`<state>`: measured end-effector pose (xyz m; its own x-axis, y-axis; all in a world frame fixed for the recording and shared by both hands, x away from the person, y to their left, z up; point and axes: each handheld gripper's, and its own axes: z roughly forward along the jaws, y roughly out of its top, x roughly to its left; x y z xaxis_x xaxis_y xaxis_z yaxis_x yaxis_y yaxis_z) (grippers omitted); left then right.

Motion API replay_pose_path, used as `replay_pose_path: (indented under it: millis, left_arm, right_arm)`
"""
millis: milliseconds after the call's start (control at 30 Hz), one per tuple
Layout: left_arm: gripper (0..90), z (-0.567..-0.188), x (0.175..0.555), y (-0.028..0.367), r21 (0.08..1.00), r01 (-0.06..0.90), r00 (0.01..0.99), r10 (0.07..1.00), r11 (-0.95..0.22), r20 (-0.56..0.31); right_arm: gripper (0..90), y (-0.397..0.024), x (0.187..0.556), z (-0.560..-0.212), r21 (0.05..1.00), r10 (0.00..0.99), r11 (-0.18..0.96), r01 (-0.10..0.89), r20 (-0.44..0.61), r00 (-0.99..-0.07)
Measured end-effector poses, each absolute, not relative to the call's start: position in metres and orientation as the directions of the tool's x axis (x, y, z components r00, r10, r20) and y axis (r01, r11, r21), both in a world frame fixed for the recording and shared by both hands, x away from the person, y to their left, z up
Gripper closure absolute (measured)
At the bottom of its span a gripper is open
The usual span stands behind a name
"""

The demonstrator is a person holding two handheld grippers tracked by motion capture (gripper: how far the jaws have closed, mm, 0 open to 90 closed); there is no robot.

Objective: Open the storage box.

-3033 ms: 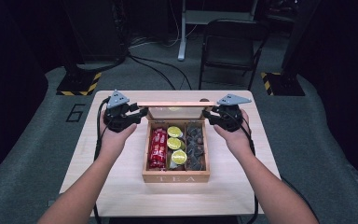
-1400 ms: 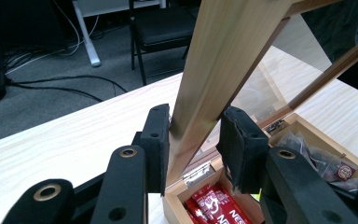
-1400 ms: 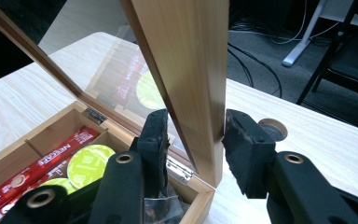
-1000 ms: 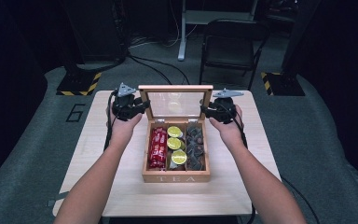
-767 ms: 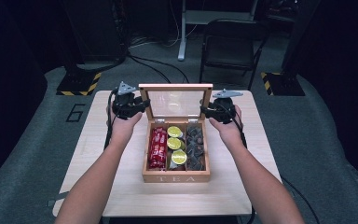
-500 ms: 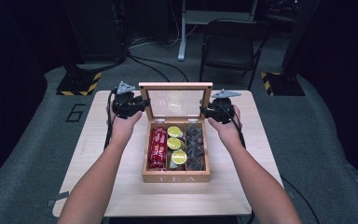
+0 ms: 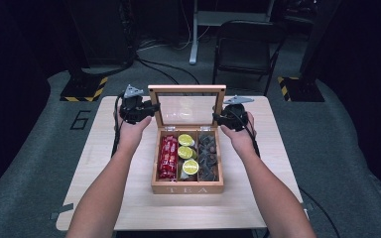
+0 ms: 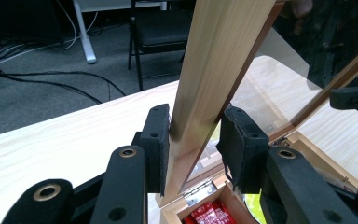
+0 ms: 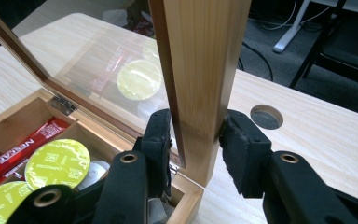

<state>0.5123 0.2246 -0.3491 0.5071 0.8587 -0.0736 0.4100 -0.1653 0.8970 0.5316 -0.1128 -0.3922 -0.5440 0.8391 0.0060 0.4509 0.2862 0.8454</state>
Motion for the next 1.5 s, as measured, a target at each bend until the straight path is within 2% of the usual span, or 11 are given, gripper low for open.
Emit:
replay_pose_path:
  millis: [567,1500]
  left_arm:
    - [63.6,-0.3453,0.5208,0.2232,0.883,0.445,0.489,0.866,-0.15,-0.1]
    - [63.5,-0.3464,0.5219,0.2218,0.883,0.448,0.472,0.876,-0.14,-0.101]
  right_arm:
    - [63.4,-0.1125,0.5395,-0.4016,0.831,0.843,0.283,0.479,0.023,-0.537]
    - [64.4,-0.1118,0.5406,-0.4023,0.831,0.85,0.276,0.483,0.024,-0.526]
